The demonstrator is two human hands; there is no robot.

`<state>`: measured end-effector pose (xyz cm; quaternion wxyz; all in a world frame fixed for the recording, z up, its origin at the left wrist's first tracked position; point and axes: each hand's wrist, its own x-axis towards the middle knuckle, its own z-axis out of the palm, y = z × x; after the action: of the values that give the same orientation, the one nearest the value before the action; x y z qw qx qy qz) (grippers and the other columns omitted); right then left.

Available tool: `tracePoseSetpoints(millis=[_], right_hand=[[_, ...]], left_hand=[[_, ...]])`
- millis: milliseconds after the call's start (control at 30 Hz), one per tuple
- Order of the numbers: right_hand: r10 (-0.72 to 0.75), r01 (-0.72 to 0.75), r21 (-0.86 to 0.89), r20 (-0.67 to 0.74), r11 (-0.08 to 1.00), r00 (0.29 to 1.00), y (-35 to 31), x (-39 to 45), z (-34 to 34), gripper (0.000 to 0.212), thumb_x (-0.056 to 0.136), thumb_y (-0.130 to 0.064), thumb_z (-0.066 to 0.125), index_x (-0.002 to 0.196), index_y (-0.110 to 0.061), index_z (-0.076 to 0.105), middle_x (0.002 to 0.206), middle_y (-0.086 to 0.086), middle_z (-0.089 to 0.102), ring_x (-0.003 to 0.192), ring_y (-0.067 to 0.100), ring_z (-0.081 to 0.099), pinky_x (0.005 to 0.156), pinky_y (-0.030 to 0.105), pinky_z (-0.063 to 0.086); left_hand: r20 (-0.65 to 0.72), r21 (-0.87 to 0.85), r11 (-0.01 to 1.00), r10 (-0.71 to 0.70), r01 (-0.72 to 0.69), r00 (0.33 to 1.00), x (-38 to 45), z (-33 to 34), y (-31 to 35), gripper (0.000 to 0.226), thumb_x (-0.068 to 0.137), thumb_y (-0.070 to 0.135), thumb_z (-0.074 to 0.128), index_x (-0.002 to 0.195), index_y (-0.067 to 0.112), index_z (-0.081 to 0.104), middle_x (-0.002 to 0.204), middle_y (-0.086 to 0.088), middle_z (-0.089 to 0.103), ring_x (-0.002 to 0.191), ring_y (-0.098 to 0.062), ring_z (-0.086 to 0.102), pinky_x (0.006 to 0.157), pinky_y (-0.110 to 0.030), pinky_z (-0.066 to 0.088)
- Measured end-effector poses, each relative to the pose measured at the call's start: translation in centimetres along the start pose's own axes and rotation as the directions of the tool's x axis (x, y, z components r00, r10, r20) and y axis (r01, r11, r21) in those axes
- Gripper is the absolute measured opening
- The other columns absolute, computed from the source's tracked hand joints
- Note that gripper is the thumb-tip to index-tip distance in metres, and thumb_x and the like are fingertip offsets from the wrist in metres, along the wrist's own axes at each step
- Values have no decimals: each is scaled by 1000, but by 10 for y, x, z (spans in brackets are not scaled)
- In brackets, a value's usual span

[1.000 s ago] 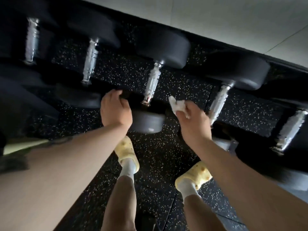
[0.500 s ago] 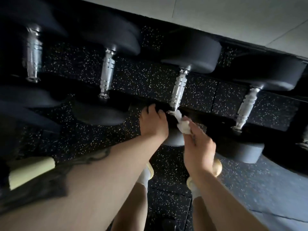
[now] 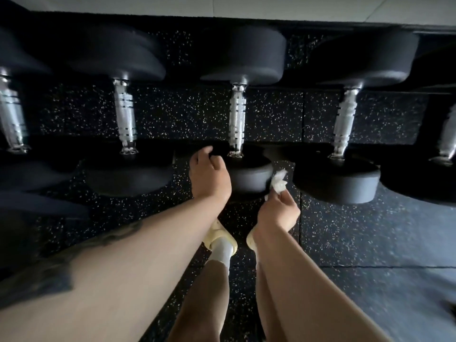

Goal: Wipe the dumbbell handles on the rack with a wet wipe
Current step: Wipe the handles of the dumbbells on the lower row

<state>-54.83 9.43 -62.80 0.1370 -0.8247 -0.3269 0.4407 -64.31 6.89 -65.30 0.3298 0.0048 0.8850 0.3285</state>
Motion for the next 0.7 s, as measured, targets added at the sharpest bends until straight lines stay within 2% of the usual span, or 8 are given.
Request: tracePoseSetpoints(millis=[67, 133, 200, 267, 367, 467, 600, 700], right_hand=[[16, -16, -31, 11, 999, 1000, 0, -2, 0, 22, 94, -20, 51, 77, -17, 65, 52, -10, 46, 51, 10, 39, 47, 17, 32], [-100, 103, -107, 36, 989, 994, 6, -24, -3, 21, 93, -17, 52, 90, -19, 72, 58, -14, 48, 55, 7, 46, 54, 15, 34], [-239, 246, -188, 58, 951, 969, 14, -44, -12, 24, 92, -15, 55, 105, -25, 72, 74, -17, 61, 66, 3, 56, 55, 2, 35], [-318, 328, -223, 79, 918, 945, 21, -41, -17, 32, 89, -10, 58, 112, -28, 69, 97, -7, 73, 80, 11, 64, 58, -4, 34], [-341, 346, -256, 67, 902, 938, 8, -6, -14, 23, 89, -10, 58, 96, -25, 74, 72, -11, 67, 62, 9, 56, 49, 1, 35], [-339, 357, -323, 112, 877, 934, -30, 24, 3, 27, 91, -21, 54, 65, -19, 58, 55, -11, 49, 58, 16, 48, 42, 14, 28], [-277, 523, -364, 548, 771, 789, -76, 44, 41, 15, 90, -24, 57, 92, -17, 71, 76, 1, 63, 68, 17, 52, 52, 26, 35], [-74, 562, -515, 692, 647, 718, -81, 60, 63, 26, 95, -18, 47, 110, -7, 65, 103, 14, 65, 79, 19, 48, 55, 21, 33]], left_hand=[[-36, -19, 1000, -7, 6, 999, 0, 3, -1, 38, 98, 14, 33, 133, 12, 49, 142, -10, 41, 126, -24, 43, 100, -26, 30], [-103, -64, 998, -32, 25, 994, 1, 9, -2, 39, 97, 14, 35, 132, 10, 51, 138, -10, 48, 124, -25, 45, 103, -29, 33], [-175, -190, 971, -178, 144, 968, 2, 12, 3, 38, 96, 18, 38, 131, 13, 53, 130, -8, 56, 117, -27, 53, 99, -35, 40], [-178, -354, 885, -382, 303, 907, 4, 13, 11, 36, 95, 21, 41, 128, 17, 54, 116, -5, 62, 99, -25, 58, 83, -30, 42], [-176, -458, 794, -521, 399, 835, 6, 15, 20, 34, 92, 24, 45, 122, 18, 58, 112, -8, 65, 90, -28, 59, 75, -30, 41], [-235, -464, 790, -546, 401, 804, 6, 20, 19, 36, 90, 25, 46, 123, 21, 59, 115, -5, 66, 98, -26, 61, 83, -30, 45], [-288, -399, 838, -500, 372, 817, 4, 18, 19, 40, 88, 25, 46, 126, 23, 59, 121, -3, 64, 110, -26, 59, 97, -33, 45], [-300, -320, 890, -421, 326, 856, -1, 17, 20, 40, 87, 26, 47, 125, 25, 60, 123, -2, 63, 111, -25, 58, 98, -35, 44]])
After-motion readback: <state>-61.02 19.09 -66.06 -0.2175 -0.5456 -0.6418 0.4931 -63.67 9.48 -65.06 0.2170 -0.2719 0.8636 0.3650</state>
